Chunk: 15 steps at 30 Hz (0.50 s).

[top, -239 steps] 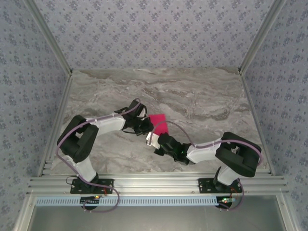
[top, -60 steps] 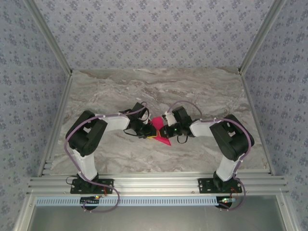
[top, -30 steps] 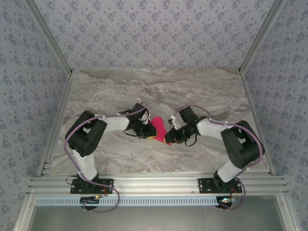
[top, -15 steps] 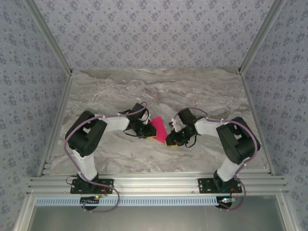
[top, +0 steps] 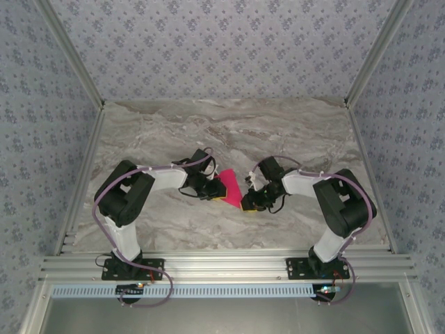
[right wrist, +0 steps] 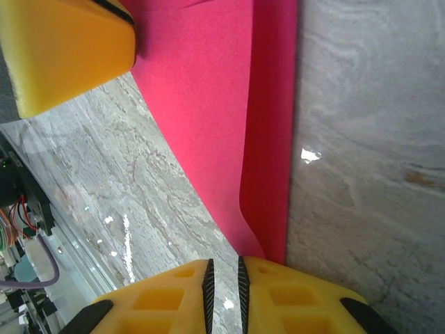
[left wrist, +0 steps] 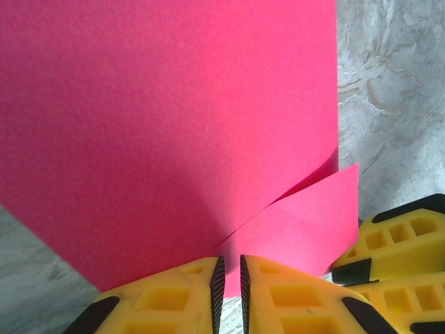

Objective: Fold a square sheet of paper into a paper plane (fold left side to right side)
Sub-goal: Third fold the triangle at the center of the table.

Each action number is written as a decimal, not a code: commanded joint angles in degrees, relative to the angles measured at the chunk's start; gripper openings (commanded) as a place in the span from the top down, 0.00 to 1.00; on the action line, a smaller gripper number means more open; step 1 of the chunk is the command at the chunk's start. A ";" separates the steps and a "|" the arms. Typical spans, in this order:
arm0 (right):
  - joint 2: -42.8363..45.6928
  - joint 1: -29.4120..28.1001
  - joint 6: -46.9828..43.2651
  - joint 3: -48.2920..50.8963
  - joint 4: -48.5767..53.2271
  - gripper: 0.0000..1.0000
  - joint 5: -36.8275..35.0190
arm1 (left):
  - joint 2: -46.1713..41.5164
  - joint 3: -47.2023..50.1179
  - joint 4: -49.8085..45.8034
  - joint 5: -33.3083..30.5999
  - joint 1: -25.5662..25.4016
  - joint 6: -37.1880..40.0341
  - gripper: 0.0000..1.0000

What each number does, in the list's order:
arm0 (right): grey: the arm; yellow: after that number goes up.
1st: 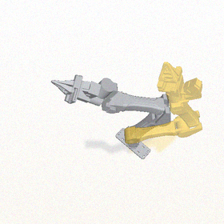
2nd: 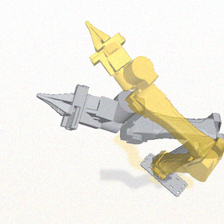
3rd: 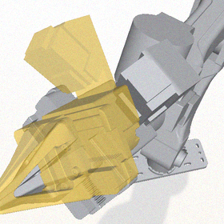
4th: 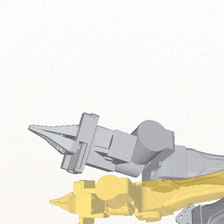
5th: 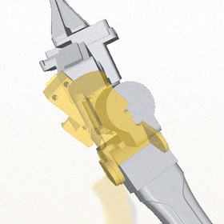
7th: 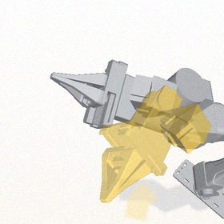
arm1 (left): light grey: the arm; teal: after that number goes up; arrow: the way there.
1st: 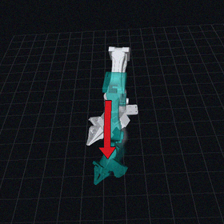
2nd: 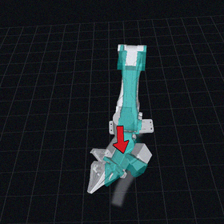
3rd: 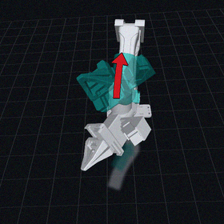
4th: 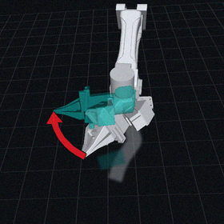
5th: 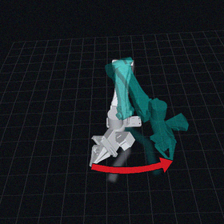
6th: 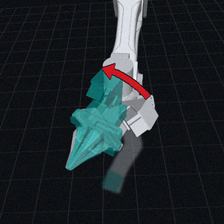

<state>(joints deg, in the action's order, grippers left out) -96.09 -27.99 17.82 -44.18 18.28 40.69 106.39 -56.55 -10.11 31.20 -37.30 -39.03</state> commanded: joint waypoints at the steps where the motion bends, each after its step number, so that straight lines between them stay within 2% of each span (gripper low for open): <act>1: 3.00 0.31 0.36 -1.48 2.06 0.82 -0.10 | 2.06 0.35 -5.98 -4.26 -0.36 1.30 0.82; 5: 3.90 0.09 0.31 -2.55 2.83 0.85 -0.25 | 2.00 0.23 -5.84 -4.22 -0.34 1.29 0.82; 15: -0.93 -0.18 0.88 -2.82 2.35 0.86 -2.21 | 1.71 0.57 -5.84 -4.31 -0.34 1.28 0.82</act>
<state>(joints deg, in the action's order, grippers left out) -95.55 -28.01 17.85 -46.13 19.14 39.79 106.39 -56.66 -10.35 30.94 -37.52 -38.85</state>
